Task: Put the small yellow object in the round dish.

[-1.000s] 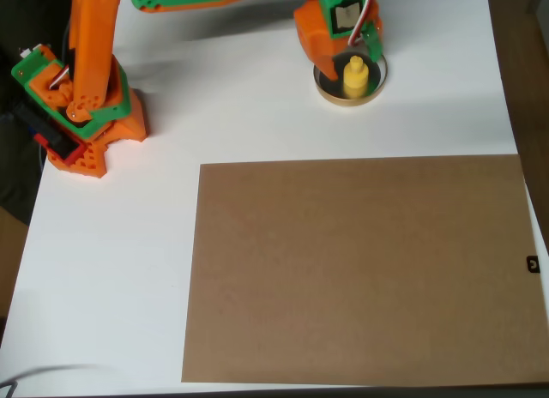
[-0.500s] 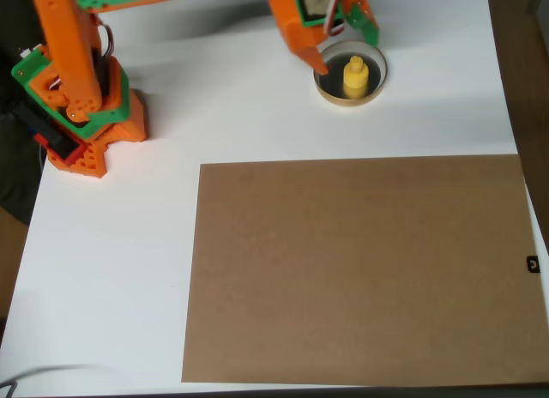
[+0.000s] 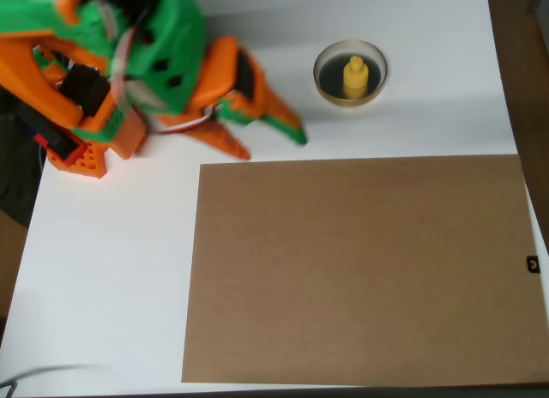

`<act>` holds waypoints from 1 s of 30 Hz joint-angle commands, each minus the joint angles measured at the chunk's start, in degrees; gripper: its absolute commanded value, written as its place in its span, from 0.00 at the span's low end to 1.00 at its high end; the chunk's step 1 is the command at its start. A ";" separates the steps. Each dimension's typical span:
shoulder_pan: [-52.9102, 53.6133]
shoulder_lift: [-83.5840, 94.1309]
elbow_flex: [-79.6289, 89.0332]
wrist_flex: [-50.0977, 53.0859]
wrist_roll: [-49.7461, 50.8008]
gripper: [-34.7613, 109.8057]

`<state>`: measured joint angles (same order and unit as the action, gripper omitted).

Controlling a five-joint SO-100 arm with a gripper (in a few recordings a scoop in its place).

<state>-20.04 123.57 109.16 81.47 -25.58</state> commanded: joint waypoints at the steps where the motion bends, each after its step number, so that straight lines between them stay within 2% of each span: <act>1: 10.90 10.02 5.27 -1.67 -2.02 0.40; 12: 36.21 25.93 19.95 -12.22 2.20 0.40; 22: 51.15 41.22 33.57 -18.46 8.09 0.41; 30: 58.54 50.19 42.19 -21.80 13.18 0.41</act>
<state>35.33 170.24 149.94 61.00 -13.27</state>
